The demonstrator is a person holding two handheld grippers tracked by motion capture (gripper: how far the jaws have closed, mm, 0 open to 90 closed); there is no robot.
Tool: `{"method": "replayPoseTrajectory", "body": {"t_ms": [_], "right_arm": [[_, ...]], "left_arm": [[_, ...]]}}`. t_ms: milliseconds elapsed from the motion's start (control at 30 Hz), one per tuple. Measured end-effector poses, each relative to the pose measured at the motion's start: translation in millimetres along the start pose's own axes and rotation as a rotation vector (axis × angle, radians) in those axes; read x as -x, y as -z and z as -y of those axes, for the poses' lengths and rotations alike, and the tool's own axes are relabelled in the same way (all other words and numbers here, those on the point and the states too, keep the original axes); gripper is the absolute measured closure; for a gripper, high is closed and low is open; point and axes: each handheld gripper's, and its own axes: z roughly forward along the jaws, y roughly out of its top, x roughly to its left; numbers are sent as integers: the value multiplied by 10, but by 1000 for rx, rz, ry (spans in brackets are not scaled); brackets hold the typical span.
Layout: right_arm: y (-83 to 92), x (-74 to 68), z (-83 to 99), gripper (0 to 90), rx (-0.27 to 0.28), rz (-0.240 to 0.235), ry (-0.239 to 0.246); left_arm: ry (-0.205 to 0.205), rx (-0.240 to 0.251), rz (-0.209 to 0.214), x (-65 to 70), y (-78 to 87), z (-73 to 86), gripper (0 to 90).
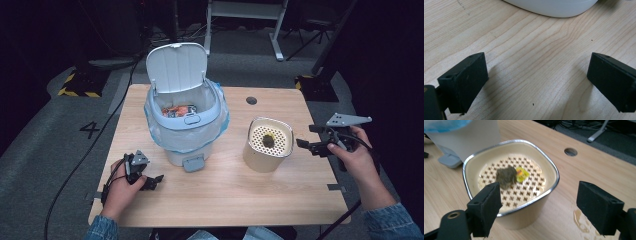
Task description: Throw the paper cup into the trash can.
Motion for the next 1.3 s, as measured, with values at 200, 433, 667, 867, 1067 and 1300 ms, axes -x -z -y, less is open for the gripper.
{"method": "replayPoseTrajectory", "body": {"t_ms": [200, 433, 667, 867, 1067, 1300], "right_arm": [[-107, 32, 307, 204, -40, 15, -35], [-328, 52, 709, 194, -94, 36, -67], [-591, -16, 1060, 194, -149, 34, -86], [-767, -93, 1327, 152, -113, 82, -84], [-759, -102, 1334, 152, -113, 89, -87], [-759, -102, 1334, 152, -114, 88, -87]], "left_arm": [[1, 0, 1, 0, 1, 0, 36], [1, -1, -7, 6, 4, 3, 37], [2, 6, -13, 1, 19, 10, 49], [80, 48, 20, -52, 101, 70, 156], [89, 57, 12, -73, 211, 97, 163], [85, 74, 11, -83, 223, 47, 163]]}}
